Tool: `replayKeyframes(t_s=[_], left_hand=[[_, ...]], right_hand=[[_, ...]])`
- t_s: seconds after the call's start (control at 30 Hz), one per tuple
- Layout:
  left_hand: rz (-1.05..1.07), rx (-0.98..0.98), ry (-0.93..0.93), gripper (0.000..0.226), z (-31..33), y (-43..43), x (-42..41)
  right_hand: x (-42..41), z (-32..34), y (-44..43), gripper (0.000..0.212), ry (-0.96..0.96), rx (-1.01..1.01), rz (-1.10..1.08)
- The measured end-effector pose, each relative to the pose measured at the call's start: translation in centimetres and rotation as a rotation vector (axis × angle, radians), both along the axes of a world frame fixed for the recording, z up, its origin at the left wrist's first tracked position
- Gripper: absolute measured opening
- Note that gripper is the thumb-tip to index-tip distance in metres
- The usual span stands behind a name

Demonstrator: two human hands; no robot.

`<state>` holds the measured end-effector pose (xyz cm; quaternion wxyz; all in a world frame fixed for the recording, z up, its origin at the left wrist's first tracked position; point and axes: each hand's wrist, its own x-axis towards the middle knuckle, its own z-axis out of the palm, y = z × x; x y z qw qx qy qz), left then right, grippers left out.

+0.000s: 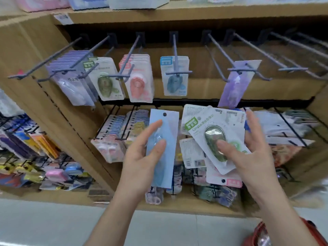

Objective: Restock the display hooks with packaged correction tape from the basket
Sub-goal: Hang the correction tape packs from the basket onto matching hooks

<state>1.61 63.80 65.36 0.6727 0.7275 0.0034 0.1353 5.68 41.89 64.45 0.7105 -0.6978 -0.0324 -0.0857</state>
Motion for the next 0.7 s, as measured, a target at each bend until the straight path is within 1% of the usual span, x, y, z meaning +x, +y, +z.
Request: replayKeyframes(t_s=[0.1, 0.17, 0.27, 0.43, 0.7], left_hand=[[-0.201, -0.023, -0.011, 0.046, 0.8, -4.4, 1.2], [-0.274, -0.022, -0.033, 0.053, 1.3, -6.8, 1.9], [-0.235, -0.029, -0.103, 0.056, 2.0, -9.0, 3.3], [-0.180, 0.003, -0.153, 0.058, 2.9, -10.7, 5.3], [-0.041, -0.022, -0.179, 0.056, 3.2, -11.7, 5.9]], right_hand=[[-0.6, 0.2, -3.3, 0.097, -0.033, -0.026, -0.106], [-0.8, 0.3, -5.3, 0.096, -0.048, -0.020, -0.156], [-1.1, 0.3, -7.5, 0.089, -0.065, 0.005, -0.183], [-1.0, 0.4, -9.4, 0.093, -0.076, 0.037, -0.183], [-0.7, 0.6, -9.3, 0.097, -0.076, 0.016, -0.137]])
